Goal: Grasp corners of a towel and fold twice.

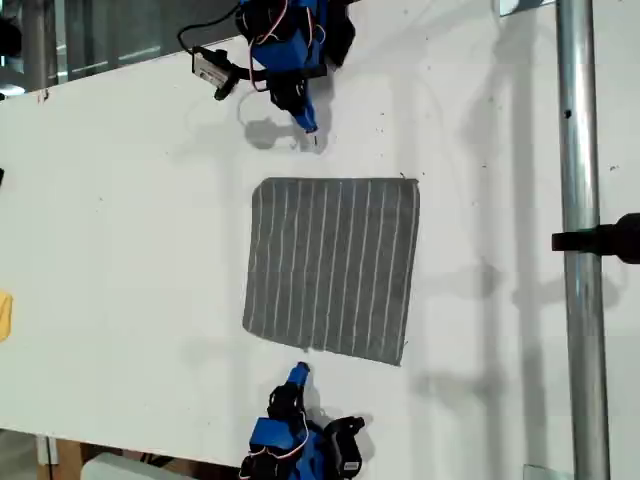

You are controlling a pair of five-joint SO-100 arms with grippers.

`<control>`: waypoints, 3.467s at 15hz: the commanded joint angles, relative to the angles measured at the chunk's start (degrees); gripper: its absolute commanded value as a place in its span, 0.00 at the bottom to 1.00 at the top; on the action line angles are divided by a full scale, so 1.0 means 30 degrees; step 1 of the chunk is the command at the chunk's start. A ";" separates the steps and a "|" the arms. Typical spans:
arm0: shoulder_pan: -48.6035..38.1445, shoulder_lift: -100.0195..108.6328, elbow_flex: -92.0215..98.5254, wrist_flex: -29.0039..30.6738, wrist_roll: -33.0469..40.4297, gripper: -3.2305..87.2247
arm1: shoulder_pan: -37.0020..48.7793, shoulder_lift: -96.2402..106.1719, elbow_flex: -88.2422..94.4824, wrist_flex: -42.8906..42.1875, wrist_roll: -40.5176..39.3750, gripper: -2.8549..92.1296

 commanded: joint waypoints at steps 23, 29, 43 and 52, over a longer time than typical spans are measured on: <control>0.1611 -0.0029 -0.0029 -0.0234 -0.2637 0.00 | -0.5537 -2.2148 -1.9893 -0.1143 -0.6064 0.03; 0.3604 -0.0029 -0.2080 0.1436 -0.4746 0.00 | -0.8437 -3.2168 -3.0703 0.1318 -0.7822 0.03; 1.2070 -1.7988 -1.7695 0.1025 -0.2754 0.22 | -0.9551 -4.0020 -3.0732 -0.0498 -0.7793 0.33; 1.3184 -2.1533 -2.0215 0.1553 -0.4102 0.19 | -0.9141 -4.3799 -3.3047 -0.1670 -0.7500 0.24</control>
